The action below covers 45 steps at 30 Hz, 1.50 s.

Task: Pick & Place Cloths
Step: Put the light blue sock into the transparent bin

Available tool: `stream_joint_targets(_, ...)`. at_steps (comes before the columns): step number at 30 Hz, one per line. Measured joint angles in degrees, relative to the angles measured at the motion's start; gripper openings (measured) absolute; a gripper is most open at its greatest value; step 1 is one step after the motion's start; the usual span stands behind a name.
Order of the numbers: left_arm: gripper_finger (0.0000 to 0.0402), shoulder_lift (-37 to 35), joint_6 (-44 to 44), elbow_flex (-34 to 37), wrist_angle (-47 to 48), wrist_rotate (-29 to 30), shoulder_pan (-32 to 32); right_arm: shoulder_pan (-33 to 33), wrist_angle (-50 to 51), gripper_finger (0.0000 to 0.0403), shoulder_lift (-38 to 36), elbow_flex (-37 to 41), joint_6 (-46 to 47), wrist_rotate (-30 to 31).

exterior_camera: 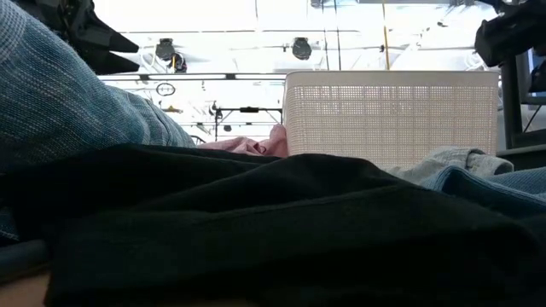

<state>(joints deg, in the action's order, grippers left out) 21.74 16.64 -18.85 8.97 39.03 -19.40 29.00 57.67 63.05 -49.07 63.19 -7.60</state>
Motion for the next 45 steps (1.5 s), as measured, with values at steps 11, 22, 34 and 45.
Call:
stream_joint_targets(11, 0.025, 0.0, 0.0, 0.0, 0.0, 0.0, 0.0, 0.0, -13.3, 0.0226, 0.0, 9.6, 6.9, 0.0)
stream_joint_targets(22, 0.025, 0.0, 0.0, 0.0, 0.0, 0.0, 0.0, 0.0, -28.3, 0.0217, -0.3, 23.8, 18.1, 0.4)
stream_joint_targets(34, 0.025, 0.0, 0.1, 0.0, -0.1, 0.0, 0.0, 0.0, -29.9, 0.0165, -0.2, 29.0, 25.3, 0.3)
stream_joint_targets(45, 0.025, 0.0, 4.7, 0.0, -0.2, 0.0, 0.0, 0.0, -30.0, 0.0021, -1.1, 29.0, 25.1, -0.2)
